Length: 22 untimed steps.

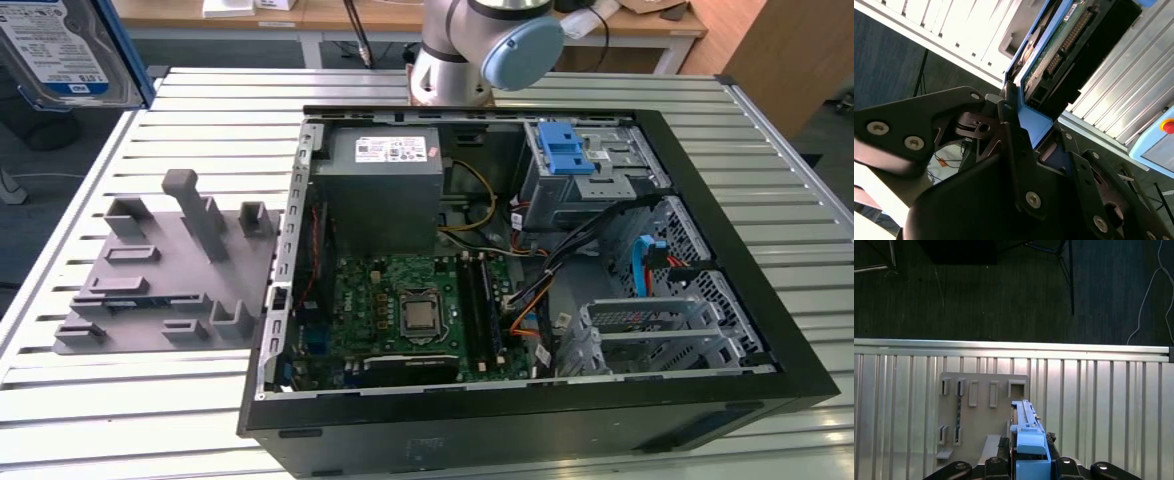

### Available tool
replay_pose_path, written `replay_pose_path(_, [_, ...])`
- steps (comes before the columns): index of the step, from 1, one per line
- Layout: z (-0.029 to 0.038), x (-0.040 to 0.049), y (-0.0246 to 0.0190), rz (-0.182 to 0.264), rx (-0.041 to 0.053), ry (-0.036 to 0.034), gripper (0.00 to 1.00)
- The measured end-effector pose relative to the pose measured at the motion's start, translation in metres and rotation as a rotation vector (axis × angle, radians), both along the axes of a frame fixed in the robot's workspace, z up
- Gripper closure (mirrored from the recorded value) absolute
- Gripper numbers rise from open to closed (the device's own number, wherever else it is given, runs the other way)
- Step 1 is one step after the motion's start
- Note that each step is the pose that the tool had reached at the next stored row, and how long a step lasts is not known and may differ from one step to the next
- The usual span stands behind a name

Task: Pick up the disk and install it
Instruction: 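Pick up the disk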

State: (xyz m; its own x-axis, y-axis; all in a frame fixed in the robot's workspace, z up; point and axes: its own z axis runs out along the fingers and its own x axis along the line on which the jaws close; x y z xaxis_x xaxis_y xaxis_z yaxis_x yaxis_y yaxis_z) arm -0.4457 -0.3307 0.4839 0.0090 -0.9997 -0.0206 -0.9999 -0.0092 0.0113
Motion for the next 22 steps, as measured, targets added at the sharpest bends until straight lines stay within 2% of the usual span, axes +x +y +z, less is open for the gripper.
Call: replay_pose_path(22, [0.0000, 0.0119, 0.0000, 0.000, 0.0000, -0.0001, 0.64])
